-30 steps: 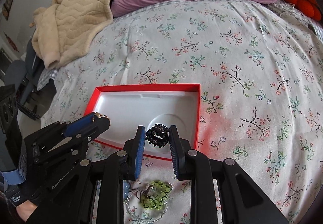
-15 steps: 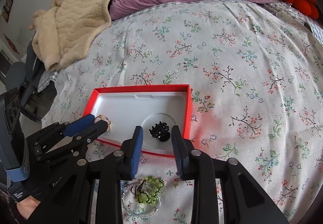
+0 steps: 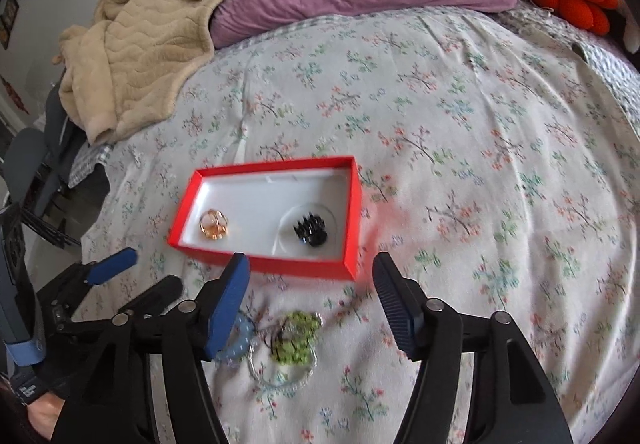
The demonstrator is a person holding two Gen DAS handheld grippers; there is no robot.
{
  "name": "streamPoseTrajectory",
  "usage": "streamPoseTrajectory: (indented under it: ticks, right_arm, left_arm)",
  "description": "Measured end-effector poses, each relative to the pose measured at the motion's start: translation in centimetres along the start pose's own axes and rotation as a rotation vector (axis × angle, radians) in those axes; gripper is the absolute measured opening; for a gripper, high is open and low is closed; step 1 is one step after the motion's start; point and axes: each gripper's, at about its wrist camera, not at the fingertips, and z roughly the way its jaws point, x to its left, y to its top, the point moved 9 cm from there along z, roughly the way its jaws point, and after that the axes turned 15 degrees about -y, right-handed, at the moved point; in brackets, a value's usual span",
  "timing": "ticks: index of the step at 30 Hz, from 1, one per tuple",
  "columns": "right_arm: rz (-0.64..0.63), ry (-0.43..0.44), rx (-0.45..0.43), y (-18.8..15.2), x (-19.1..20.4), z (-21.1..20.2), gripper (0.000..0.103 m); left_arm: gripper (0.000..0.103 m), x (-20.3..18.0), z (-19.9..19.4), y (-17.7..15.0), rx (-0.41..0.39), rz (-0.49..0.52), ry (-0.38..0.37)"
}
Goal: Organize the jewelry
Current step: 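Move both open tools back over the remaining jewelry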
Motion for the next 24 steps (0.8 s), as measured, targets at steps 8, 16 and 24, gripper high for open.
streamPoseTrajectory:
  ticks: [8, 16, 24]
  right_arm:
    - [-0.029, -0.062, 0.039, -3.4, -0.8, -0.5, 0.071]
    - [-0.047, -0.093, 0.084, -5.7, -2.2, 0.2, 0.071]
    - [-0.108, -0.148, 0.133, -7.4, -3.1, 1.8, 0.072]
  left_arm:
    - [0.09, 2.3, -1.2, -4.1, 0.085, -0.085, 0.02]
    - [0.09, 4.6, -1.7, -7.2, 0.123, -0.134, 0.025]
    - [0.09, 6.2, -1.4, -8.6, 0.153, -0.145, 0.035]
